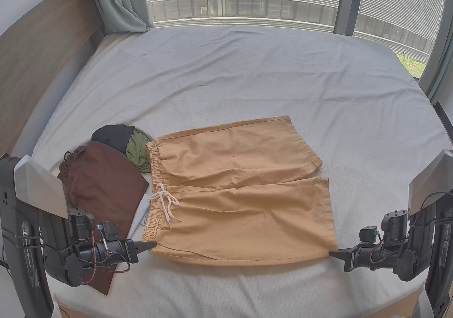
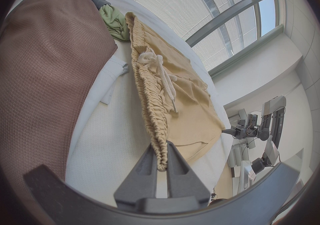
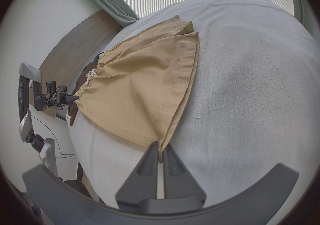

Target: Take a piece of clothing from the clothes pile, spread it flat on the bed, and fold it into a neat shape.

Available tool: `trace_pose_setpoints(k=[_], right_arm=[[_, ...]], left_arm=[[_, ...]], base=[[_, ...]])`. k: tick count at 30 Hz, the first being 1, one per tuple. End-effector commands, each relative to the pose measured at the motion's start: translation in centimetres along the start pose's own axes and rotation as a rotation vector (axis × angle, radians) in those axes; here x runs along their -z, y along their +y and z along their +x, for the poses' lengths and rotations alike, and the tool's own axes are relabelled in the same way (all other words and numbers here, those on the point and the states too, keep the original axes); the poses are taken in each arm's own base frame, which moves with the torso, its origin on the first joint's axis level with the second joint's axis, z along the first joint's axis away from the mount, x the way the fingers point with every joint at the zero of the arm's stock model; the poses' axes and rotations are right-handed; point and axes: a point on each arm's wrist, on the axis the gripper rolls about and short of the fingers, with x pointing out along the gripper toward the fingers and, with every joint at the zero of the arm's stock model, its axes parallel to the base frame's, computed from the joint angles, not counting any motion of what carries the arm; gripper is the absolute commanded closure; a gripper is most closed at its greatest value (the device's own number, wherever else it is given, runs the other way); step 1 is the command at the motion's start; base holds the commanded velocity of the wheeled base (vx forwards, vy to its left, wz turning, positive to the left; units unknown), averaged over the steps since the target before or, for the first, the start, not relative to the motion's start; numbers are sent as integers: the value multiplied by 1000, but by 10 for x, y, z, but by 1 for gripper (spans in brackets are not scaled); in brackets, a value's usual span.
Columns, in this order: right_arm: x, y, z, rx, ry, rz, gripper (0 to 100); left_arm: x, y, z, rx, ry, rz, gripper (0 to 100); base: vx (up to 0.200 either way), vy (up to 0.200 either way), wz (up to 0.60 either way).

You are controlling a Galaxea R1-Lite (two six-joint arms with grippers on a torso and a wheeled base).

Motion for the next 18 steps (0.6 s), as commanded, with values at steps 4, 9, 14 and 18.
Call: trace_pose_setpoints(k=[4,9,14,18], right_arm=[[4,2,-4,1,20,5,100],[5,2,-5,-10,23,-16,100],[6,3,-7,-44,28,-35,100],[8,3,-9,-43,37,-51,100]], left_arm=[[6,4,1,-10,23,13,100],[12,2,-2,-11,46,22,100],[16,1,-8,6,66,8,100],[21,2,-14,-4,80,26,100]], base=[[0,0,0],[0,0,0],[0,0,0],[0,0,0]])
